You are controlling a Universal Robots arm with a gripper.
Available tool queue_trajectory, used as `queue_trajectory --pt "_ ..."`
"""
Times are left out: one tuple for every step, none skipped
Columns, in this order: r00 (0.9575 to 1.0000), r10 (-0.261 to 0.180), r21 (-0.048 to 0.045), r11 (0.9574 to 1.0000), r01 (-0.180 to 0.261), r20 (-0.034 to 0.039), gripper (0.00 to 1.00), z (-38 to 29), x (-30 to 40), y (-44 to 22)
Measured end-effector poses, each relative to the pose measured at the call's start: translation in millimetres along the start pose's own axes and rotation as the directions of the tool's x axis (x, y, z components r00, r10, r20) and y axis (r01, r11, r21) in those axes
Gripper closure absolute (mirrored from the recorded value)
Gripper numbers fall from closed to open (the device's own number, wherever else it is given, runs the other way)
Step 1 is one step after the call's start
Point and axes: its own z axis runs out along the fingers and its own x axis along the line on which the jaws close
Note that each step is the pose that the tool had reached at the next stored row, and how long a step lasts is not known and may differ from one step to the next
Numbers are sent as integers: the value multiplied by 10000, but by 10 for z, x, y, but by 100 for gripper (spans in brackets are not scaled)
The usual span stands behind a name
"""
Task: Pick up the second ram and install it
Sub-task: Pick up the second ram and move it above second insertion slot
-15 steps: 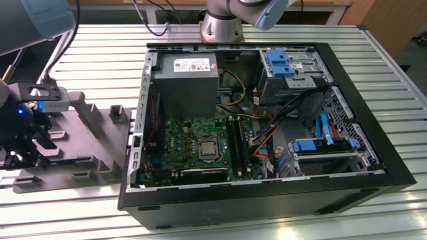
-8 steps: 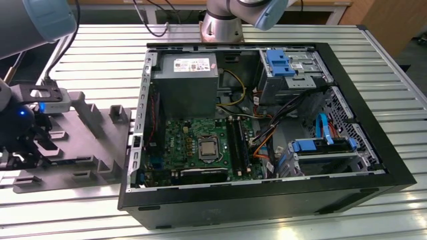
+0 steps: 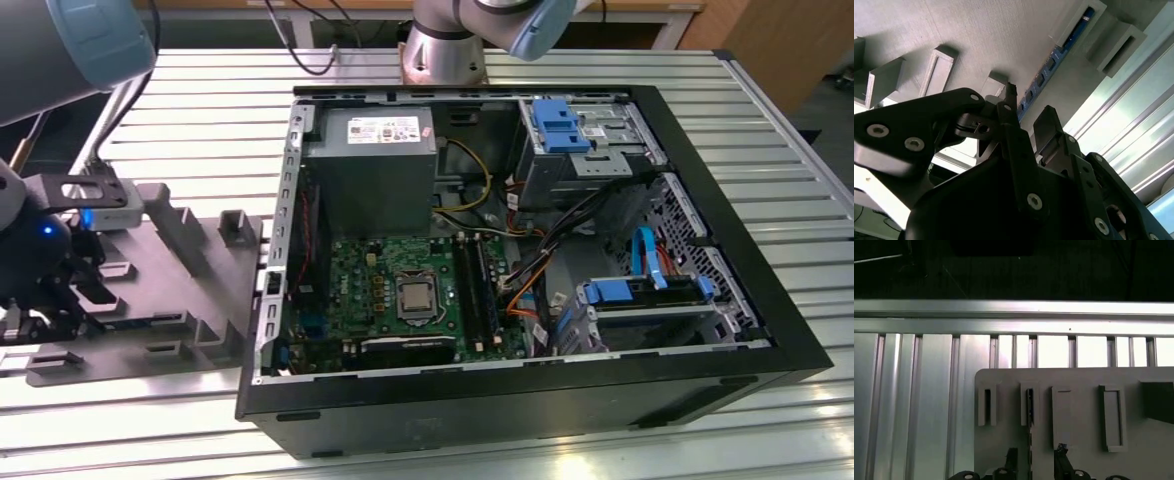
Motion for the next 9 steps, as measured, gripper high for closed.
queue_trajectory --pt "10000 -6 -1 10000 6 -1 58 7 4 0" --pt "10000 -12 -1 10000 12 -1 58 14 9 0" --pt "10000 -17 -1 10000 17 -1 58 22 15 -1" --pt "10000 -22 -1 10000 22 -2 58 29 20 -1" --pt "10000 -26 0 10000 26 -1 58 37 25 -2" --pt "10000 -30 0 10000 30 -1 58 45 28 -2" --pt "10000 -33 0 10000 33 -1 58 52 31 -2" --pt "10000 -36 -1 10000 36 -2 58 59 33 -2" --pt "10000 -40 -2 10000 40 -3 58 65 35 -2"
